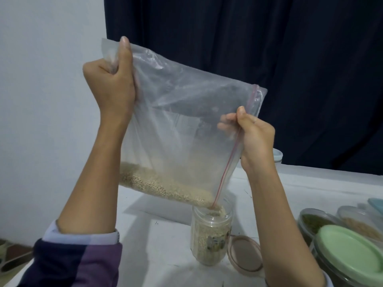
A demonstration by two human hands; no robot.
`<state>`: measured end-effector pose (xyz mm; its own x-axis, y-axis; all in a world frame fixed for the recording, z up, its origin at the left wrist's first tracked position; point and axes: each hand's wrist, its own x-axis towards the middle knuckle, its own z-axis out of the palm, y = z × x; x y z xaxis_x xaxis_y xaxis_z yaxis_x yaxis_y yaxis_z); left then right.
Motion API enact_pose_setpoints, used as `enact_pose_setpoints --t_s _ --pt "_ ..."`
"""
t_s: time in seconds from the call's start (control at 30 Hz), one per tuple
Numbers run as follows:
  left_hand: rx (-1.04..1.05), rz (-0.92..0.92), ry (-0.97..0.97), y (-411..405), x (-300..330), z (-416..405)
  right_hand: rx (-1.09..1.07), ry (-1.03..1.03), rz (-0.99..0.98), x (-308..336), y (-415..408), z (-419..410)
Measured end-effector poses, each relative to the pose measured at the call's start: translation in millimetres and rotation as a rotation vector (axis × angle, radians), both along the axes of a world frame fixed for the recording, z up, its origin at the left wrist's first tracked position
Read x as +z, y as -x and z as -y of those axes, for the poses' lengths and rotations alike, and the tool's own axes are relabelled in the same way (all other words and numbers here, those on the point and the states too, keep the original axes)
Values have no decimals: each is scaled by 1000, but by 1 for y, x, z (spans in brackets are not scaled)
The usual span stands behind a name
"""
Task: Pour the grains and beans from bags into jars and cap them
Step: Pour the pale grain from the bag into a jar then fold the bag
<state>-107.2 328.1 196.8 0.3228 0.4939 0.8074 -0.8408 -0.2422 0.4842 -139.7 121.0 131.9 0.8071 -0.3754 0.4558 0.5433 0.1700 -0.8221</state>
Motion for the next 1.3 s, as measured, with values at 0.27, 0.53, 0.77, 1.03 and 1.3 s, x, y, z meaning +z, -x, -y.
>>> enact_pose_setpoints --t_s 0.27,0.53,0.77,1.03,1.3 --pt "35 -18 15 -4 9 -19 30 47 39 6 2 -12" --pt "33 -28 32 -7 9 -24 40 48 49 8 1 -14" --pt "24 -5 6 -8 11 -17 48 106 54 5 -3 -10" --pt "34 11 -8 -7 12 -10 46 132 45 1 -7 0" --pt "45 -4 -12 -7 10 -7 24 113 27 0 -7 4"
